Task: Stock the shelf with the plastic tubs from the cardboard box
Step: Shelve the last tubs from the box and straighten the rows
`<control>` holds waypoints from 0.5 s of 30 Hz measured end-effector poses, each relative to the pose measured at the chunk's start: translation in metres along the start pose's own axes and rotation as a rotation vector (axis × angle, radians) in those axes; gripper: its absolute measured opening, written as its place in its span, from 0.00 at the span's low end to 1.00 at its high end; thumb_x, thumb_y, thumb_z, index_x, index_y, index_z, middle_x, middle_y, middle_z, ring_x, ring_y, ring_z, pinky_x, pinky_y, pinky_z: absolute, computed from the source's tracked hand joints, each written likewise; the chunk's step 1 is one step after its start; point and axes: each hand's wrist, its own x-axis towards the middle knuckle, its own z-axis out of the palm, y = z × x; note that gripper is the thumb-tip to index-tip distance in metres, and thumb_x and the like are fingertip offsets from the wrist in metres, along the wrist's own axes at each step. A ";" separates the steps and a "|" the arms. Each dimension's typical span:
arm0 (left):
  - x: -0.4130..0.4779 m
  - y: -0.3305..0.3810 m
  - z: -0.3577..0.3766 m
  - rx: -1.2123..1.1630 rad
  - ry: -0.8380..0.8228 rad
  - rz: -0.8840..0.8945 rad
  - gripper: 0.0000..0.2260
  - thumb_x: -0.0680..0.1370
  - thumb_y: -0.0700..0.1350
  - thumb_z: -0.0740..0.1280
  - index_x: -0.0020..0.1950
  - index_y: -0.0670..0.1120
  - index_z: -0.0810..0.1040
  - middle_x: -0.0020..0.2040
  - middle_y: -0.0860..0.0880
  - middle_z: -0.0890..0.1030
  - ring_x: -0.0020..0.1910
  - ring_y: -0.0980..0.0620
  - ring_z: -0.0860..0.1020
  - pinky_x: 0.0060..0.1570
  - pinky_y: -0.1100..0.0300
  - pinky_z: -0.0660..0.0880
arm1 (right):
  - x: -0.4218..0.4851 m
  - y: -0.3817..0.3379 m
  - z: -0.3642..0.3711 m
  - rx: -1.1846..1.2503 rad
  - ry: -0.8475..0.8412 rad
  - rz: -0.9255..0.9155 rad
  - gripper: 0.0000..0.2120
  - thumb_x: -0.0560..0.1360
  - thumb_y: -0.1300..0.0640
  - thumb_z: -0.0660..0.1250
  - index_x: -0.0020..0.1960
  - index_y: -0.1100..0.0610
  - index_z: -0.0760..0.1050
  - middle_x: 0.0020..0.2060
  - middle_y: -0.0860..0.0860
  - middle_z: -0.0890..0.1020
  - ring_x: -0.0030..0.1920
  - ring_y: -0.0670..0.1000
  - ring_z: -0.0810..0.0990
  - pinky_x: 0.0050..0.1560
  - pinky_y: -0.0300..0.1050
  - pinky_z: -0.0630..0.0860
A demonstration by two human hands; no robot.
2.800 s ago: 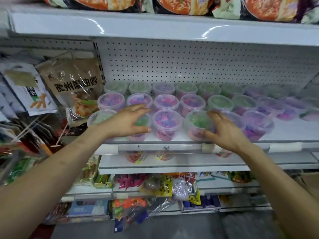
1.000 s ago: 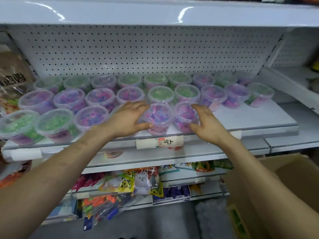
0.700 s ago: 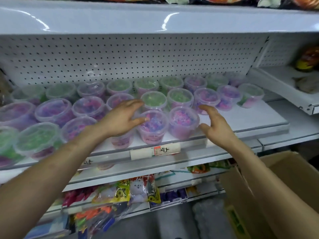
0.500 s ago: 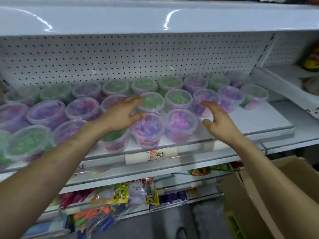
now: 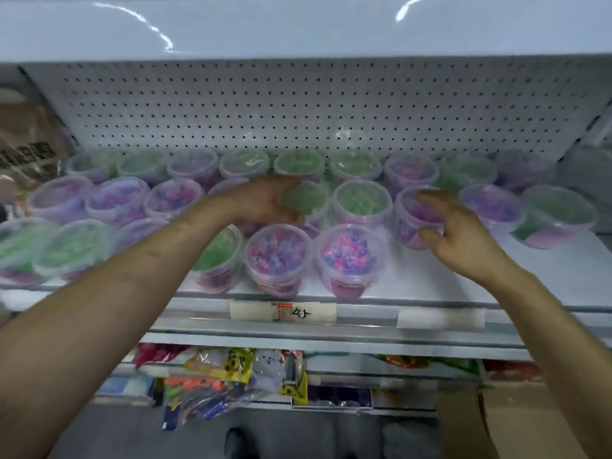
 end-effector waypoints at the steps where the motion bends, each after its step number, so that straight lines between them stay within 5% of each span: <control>1: 0.003 0.001 -0.001 0.007 0.000 0.002 0.30 0.75 0.50 0.78 0.75 0.47 0.73 0.72 0.48 0.77 0.68 0.48 0.76 0.63 0.61 0.71 | 0.002 0.001 0.001 -0.005 0.001 -0.007 0.31 0.73 0.54 0.64 0.77 0.54 0.70 0.74 0.54 0.74 0.70 0.55 0.74 0.64 0.43 0.68; 5: 0.010 -0.005 -0.003 0.031 0.007 0.011 0.38 0.70 0.63 0.77 0.77 0.55 0.70 0.73 0.50 0.76 0.69 0.48 0.76 0.69 0.49 0.73 | 0.012 0.007 0.007 -0.005 -0.002 -0.002 0.29 0.76 0.57 0.66 0.78 0.54 0.69 0.75 0.52 0.73 0.73 0.56 0.72 0.67 0.43 0.66; 10: 0.017 -0.011 -0.004 0.045 0.002 0.011 0.38 0.71 0.59 0.78 0.79 0.54 0.69 0.74 0.48 0.74 0.70 0.47 0.73 0.67 0.59 0.68 | 0.022 0.002 0.011 -0.033 -0.012 -0.014 0.30 0.78 0.62 0.69 0.79 0.55 0.68 0.76 0.53 0.72 0.74 0.56 0.70 0.69 0.43 0.64; 15: 0.029 -0.016 0.000 0.087 -0.055 0.013 0.44 0.69 0.64 0.78 0.81 0.56 0.64 0.76 0.47 0.70 0.73 0.46 0.71 0.71 0.56 0.67 | 0.022 0.008 0.006 -0.066 -0.026 -0.012 0.31 0.77 0.56 0.65 0.79 0.57 0.67 0.78 0.55 0.70 0.75 0.58 0.70 0.73 0.48 0.67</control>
